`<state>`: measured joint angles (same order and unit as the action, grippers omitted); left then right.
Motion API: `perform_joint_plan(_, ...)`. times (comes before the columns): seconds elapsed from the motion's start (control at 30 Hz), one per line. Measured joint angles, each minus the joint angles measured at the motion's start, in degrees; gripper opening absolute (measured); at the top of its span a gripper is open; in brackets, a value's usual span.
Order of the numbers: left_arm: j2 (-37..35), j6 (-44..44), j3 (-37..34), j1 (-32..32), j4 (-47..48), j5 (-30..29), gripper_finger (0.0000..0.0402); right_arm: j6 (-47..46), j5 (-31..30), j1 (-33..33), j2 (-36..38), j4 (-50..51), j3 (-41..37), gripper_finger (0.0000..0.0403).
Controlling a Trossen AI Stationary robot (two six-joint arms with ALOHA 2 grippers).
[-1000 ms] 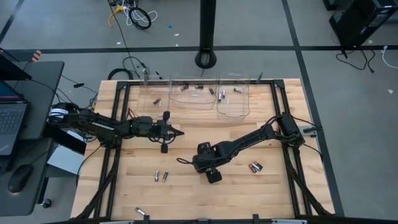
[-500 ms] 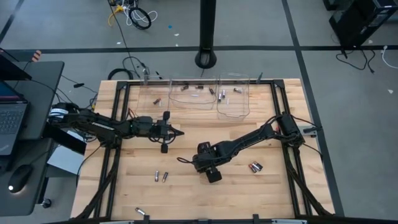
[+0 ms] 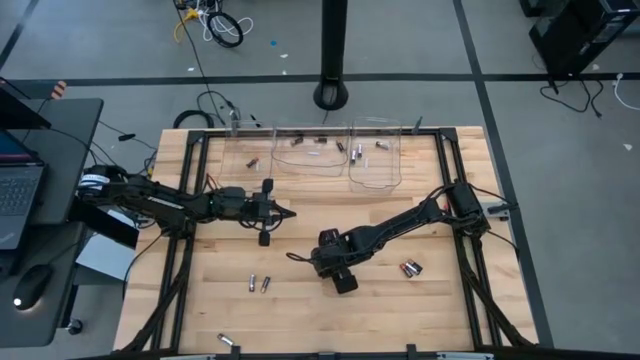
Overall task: Sort batteries
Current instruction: Put the orange battery into the left transparent bin
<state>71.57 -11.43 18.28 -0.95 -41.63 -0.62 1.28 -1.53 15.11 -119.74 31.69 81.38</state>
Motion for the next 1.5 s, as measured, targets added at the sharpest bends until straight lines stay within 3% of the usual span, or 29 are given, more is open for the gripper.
perform_joint_plan(0.27,0.0,2.1,0.0,0.0,-1.6,0.0,0.0012,0.1,-2.0,0.1,-0.2,0.0,1.5,0.023)
perform_joint_plan(0.4,0.0,10.2,0.0,-0.1,-4.6,-2.2,0.0012,1.1,-5.3,0.8,-0.1,1.8,4.8,0.0231)
perform_joint_plan(0.67,0.0,26.1,0.1,-0.2,-8.2,-3.5,0.0012,0.5,-23.0,3.8,0.0,19.6,17.1,0.0231)
perform_joint_plan(0.83,0.0,27.6,0.6,-0.2,-8.3,-0.6,0.0018,-0.9,-34.0,5.2,0.1,28.3,23.7,0.0231)
perform_joint_plan(1.13,0.0,32.1,2.2,0.4,-8.5,6.2,0.0103,0.6,-48.4,5.7,0.1,31.1,29.6,0.0231)
perform_joint_plan(1.5,0.0,32.9,5.0,3.3,-9.3,5.8,0.0216,4.0,-53.0,5.1,0.2,28.2,31.1,0.0231)
